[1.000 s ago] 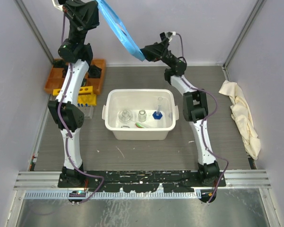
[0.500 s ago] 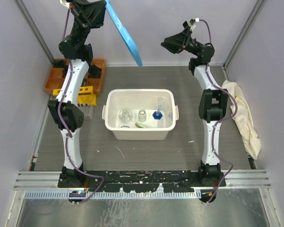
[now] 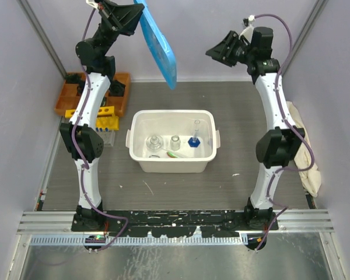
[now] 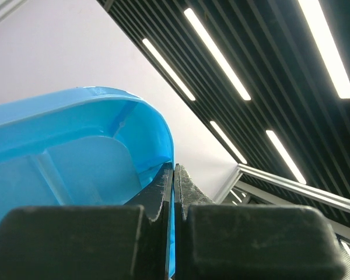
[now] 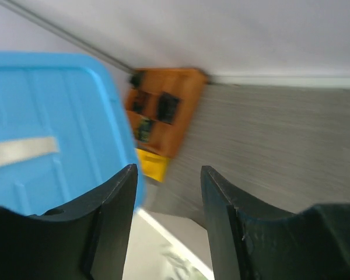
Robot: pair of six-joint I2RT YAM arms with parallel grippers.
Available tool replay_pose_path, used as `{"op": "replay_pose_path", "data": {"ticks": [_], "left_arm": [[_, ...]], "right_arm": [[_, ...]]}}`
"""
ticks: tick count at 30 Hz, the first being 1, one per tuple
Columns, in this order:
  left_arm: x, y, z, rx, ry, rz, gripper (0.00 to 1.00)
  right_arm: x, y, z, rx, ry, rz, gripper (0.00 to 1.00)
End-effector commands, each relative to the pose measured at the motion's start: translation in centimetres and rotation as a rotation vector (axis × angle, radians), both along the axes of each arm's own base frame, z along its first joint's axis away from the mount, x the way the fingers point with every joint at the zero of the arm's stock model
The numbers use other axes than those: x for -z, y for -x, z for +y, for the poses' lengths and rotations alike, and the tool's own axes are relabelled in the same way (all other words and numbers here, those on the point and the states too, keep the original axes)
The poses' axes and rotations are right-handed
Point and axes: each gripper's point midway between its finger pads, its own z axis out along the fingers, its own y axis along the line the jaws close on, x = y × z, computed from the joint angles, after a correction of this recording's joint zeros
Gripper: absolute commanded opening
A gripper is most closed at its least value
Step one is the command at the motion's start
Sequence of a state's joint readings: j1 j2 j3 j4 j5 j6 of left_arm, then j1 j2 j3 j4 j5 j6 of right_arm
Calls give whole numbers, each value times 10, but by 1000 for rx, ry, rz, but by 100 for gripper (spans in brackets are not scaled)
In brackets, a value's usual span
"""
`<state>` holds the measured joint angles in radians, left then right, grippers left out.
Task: Organize the chemistry lab equipment
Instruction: Pick up the storage box lid at the center of the board.
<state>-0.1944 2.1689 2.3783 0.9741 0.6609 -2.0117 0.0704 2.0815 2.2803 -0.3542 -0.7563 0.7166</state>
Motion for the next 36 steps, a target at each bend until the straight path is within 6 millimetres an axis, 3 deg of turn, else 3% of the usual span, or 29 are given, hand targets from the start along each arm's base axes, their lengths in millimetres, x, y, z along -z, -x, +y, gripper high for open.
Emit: {"op": "replay_pose_path", "data": {"ticks": [1, 4, 5, 7, 12, 15, 19, 20, 26, 32, 36], "left_arm": [[-12, 11, 1, -27, -9, -39, 0], [-9, 0, 2, -36, 5, -6, 0], [-9, -3, 1, -35, 9, 2, 0], [-8, -6, -1, -28, 14, 10, 0], [-4, -9, -7, -5, 32, 20, 0], [-1, -11, -10, 1, 34, 28, 0], [3, -12, -14, 14, 37, 38, 0], [4, -13, -15, 16, 36, 40, 0], [10, -11, -27, 45, 40, 46, 0], [11, -3, -37, 76, 45, 48, 0], [13, -1, -41, 97, 61, 54, 0]], "right_arm": [[23, 41, -36, 222, 537, -192, 56], [32, 78, -14, 259, 775, -406, 63], [23, 98, -7, 271, 760, -489, 64], [29, 122, 1, 283, 675, -577, 64], [22, 166, 13, 271, 462, -593, 65], [26, 185, 21, 294, 530, -663, 65], [21, 212, 23, 364, 572, -892, 63], [29, 219, 25, 365, 575, -933, 62], [14, 229, 38, 437, 533, -1018, 62], [2, 210, 42, 554, 546, -1053, 62], [-6, 203, 57, 531, 536, -1093, 61]]}}
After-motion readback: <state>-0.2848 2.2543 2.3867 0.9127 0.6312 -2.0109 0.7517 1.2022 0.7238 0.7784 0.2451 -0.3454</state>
